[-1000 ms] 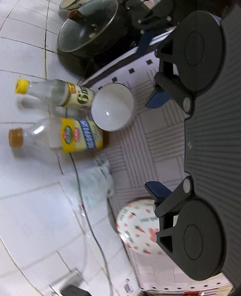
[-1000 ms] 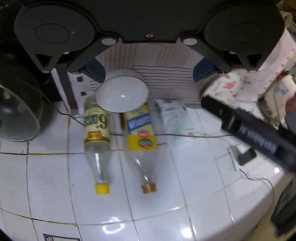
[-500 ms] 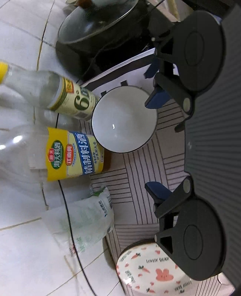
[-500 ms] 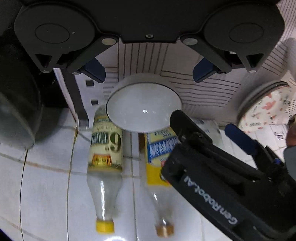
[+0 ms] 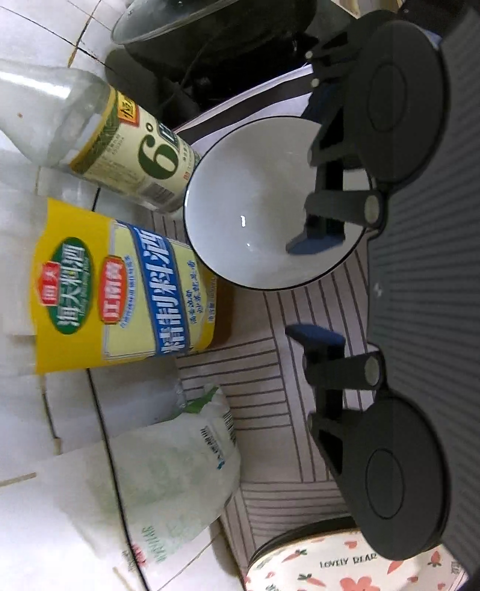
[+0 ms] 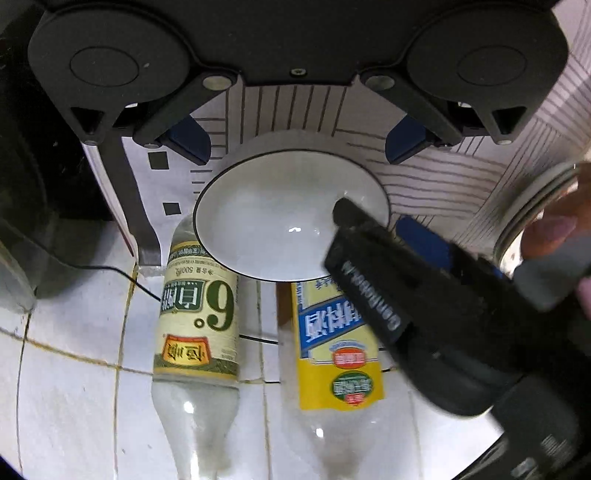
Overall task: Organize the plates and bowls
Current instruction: 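Close both grippers on the small bowl's rim and lift it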
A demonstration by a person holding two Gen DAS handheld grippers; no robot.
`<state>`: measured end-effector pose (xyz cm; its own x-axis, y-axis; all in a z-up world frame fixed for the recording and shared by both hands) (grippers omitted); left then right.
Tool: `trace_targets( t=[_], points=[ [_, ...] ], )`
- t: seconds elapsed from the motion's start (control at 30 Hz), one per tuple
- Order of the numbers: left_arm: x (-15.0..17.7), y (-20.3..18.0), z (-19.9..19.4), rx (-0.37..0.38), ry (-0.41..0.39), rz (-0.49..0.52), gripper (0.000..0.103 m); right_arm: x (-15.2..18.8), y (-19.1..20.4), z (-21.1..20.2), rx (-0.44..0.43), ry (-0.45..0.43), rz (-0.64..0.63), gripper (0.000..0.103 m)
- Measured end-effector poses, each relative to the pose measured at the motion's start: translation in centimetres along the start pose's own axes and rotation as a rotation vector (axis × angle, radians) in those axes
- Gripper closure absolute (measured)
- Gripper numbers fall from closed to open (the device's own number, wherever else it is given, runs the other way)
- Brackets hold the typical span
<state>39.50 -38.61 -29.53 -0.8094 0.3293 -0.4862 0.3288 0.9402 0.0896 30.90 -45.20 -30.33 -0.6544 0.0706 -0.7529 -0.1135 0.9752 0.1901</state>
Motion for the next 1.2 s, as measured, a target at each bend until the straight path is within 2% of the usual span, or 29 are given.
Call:
trace_targets(
  t=[0.13,0.2,0.23,0.43,0.8,1.2],
  points=[
    [0.2,0.0,0.6,0.026,0.01,-0.01,0.088,-0.3,0.0,0.3,-0.001,-0.013,-0.014,0.001],
    [0.3,-0.2,0.8,0.035,0.021,-0.002,0.09,-0.5,0.0,0.5,-0.008,-0.02,-0.015,0.002],
    [0.3,-0.2,0.9,0.009,0.027,0.016,0.093,-0.6,0.0,0.5,-0.008,-0.021,-0.013,0.002],
    [0.1,-1.1,0.7,-0.022,0.008,0.056,0.093,-0.7,0.1,1.0,-0.023,-0.026,-0.008,0.001],
    [1.2,-0.3,-1.0,-0.035,0.039,0.064,0.092,-0.1,0.9,-0.1,-0.044,-0.025,0.018,0.001],
    [3.2,1.9,-6.2,-0.039,0.047,0.034,0.092,0.1,4.9,-4.1,-0.047,-0.046,-0.007,0.001]
  ],
)
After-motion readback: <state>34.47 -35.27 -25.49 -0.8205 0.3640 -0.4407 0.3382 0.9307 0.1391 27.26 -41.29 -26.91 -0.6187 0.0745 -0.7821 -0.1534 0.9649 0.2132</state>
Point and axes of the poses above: each gripper's, at about its wrist camera, not at the fingertips, and z roughly the way its jaws point, y to its left, x to its underside, the point moved 9 cm from there along z, roughly the way its jaws point, and after that the axes turned 10 degrees about -x, right-handed, at the moved point
